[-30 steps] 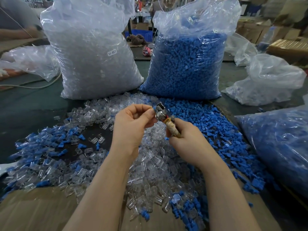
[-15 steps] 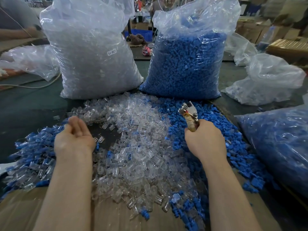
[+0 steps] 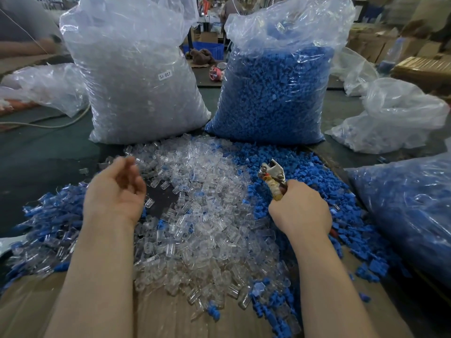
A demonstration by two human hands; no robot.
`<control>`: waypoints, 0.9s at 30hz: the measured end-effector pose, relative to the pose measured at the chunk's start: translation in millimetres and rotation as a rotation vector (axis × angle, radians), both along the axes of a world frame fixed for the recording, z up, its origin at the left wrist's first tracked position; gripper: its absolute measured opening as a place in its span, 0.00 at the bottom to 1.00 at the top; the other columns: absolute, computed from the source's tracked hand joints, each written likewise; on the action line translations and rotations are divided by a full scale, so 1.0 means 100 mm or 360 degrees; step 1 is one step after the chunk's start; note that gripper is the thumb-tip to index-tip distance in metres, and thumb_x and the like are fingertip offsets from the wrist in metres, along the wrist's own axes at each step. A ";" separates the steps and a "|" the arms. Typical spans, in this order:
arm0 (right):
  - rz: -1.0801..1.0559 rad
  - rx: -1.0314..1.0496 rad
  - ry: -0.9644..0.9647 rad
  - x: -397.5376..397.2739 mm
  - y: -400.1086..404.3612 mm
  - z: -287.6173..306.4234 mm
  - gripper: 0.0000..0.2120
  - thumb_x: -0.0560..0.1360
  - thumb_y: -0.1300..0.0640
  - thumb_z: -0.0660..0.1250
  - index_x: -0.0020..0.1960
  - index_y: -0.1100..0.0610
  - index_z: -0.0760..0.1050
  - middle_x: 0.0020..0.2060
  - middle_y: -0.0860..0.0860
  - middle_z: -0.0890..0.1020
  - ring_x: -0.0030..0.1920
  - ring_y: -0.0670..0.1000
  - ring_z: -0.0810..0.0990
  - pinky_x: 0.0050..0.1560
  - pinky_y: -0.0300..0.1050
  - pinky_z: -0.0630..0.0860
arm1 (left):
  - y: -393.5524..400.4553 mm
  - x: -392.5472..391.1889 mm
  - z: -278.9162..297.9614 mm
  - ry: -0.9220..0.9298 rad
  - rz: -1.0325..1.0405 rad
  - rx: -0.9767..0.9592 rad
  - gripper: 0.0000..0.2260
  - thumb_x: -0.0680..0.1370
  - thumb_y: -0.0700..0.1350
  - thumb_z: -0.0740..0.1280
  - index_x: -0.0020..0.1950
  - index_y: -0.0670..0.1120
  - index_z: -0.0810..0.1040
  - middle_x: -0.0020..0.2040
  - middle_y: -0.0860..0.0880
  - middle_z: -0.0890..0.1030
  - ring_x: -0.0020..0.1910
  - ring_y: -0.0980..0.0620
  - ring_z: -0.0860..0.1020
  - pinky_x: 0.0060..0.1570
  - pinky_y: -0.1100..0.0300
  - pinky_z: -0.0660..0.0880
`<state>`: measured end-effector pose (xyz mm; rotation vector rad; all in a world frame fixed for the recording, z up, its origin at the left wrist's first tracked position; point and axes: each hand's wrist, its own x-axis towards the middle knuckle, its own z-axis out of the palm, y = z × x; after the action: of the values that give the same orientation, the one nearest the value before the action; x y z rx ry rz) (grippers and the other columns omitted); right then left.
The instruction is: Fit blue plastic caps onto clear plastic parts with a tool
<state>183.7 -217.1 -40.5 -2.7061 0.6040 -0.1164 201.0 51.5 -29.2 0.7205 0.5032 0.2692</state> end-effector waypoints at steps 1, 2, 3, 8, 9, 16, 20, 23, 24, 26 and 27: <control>0.0002 -0.0009 0.0010 0.00 0.00 0.00 0.10 0.74 0.51 0.66 0.41 0.51 0.65 0.33 0.48 0.69 0.30 0.50 0.65 0.29 0.42 0.59 | -0.06 -0.01 0.02 0.0051 -0.0144 0.0251 0.04 0.80 0.44 0.67 0.47 0.47 0.80 0.34 0.55 0.83 0.31 0.62 0.79 0.32 0.68 0.75; 0.0005 -0.0015 0.0018 0.00 0.00 -0.01 0.09 0.74 0.51 0.66 0.43 0.52 0.66 0.33 0.48 0.69 0.30 0.50 0.65 0.29 0.42 0.59 | -0.13 0.00 0.03 0.0100 -0.0278 0.0562 0.04 0.79 0.45 0.68 0.47 0.47 0.80 0.35 0.55 0.84 0.32 0.61 0.79 0.33 0.67 0.75; 0.0009 -0.0017 0.0028 0.00 0.00 -0.01 0.08 0.74 0.51 0.66 0.44 0.52 0.67 0.33 0.49 0.68 0.30 0.50 0.65 0.29 0.43 0.59 | -0.20 0.01 0.03 0.0158 -0.0375 0.0846 0.03 0.79 0.45 0.69 0.47 0.47 0.80 0.37 0.55 0.84 0.34 0.60 0.79 0.35 0.65 0.75; 0.0012 -0.0018 0.0061 -0.01 -0.01 -0.01 0.08 0.74 0.51 0.65 0.45 0.53 0.67 0.34 0.49 0.69 0.32 0.51 0.65 0.28 0.42 0.58 | -0.43 0.00 -0.07 0.0384 -0.0589 0.2040 0.04 0.77 0.44 0.70 0.52 0.51 0.80 0.48 0.53 0.81 0.43 0.56 0.78 0.38 0.63 0.69; 0.0014 -0.0017 0.0077 -0.01 -0.02 -0.01 0.08 0.75 0.51 0.65 0.44 0.53 0.67 0.35 0.49 0.69 0.31 0.51 0.66 0.28 0.42 0.58 | -0.47 -0.01 -0.09 0.0425 -0.0619 0.2264 0.07 0.78 0.44 0.69 0.55 0.51 0.79 0.49 0.53 0.80 0.42 0.56 0.78 0.37 0.62 0.69; 0.0034 0.0033 0.0171 0.01 -0.02 0.02 0.13 0.75 0.50 0.66 0.38 0.52 0.65 0.34 0.50 0.72 0.31 0.50 0.68 0.28 0.41 0.60 | -0.50 -0.03 -0.14 0.0421 -0.0680 0.2645 0.14 0.75 0.43 0.73 0.59 0.53 0.78 0.52 0.51 0.80 0.43 0.55 0.78 0.42 0.58 0.75; 0.0026 0.0103 0.0194 0.00 -0.05 0.05 0.13 0.76 0.49 0.66 0.39 0.52 0.64 0.35 0.50 0.72 0.32 0.50 0.68 0.28 0.42 0.59 | -0.47 -0.05 -0.13 0.0425 -0.0634 0.2582 0.10 0.73 0.43 0.75 0.48 0.53 0.76 0.40 0.55 0.79 0.37 0.58 0.76 0.32 0.62 0.68; 0.0027 0.0112 0.0203 -0.01 -0.04 0.04 0.13 0.76 0.49 0.66 0.38 0.52 0.64 0.35 0.50 0.73 0.32 0.50 0.69 0.29 0.42 0.61 | -0.46 -0.04 -0.15 0.0472 -0.0639 0.2522 0.10 0.73 0.43 0.75 0.45 0.52 0.74 0.37 0.54 0.80 0.36 0.57 0.77 0.32 0.60 0.67; 0.0031 0.0110 0.0210 -0.01 -0.03 0.04 0.13 0.76 0.49 0.66 0.38 0.52 0.64 0.35 0.50 0.73 0.32 0.50 0.69 0.29 0.42 0.62 | -0.46 -0.03 -0.15 0.0484 -0.0636 0.2518 0.09 0.74 0.44 0.75 0.45 0.51 0.75 0.37 0.54 0.80 0.37 0.56 0.77 0.32 0.60 0.67; 0.0044 0.0109 0.0218 0.00 -0.02 0.05 0.12 0.76 0.49 0.66 0.39 0.52 0.66 0.36 0.50 0.75 0.33 0.51 0.70 0.31 0.43 0.63 | -0.45 -0.02 -0.16 0.0493 -0.0607 0.2506 0.06 0.75 0.44 0.74 0.47 0.50 0.77 0.39 0.52 0.81 0.37 0.54 0.78 0.33 0.60 0.70; 0.0050 0.0106 0.0218 0.00 -0.02 0.05 0.12 0.76 0.49 0.66 0.39 0.52 0.67 0.36 0.51 0.75 0.33 0.51 0.71 0.30 0.42 0.63 | -0.45 -0.03 -0.15 0.0491 -0.0583 0.2485 0.05 0.75 0.44 0.73 0.47 0.51 0.79 0.39 0.52 0.82 0.38 0.53 0.79 0.35 0.59 0.72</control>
<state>183.5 -219.2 -35.7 -2.6733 0.5927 0.0960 198.1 6.9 -44.6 2.3726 0.3670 0.1645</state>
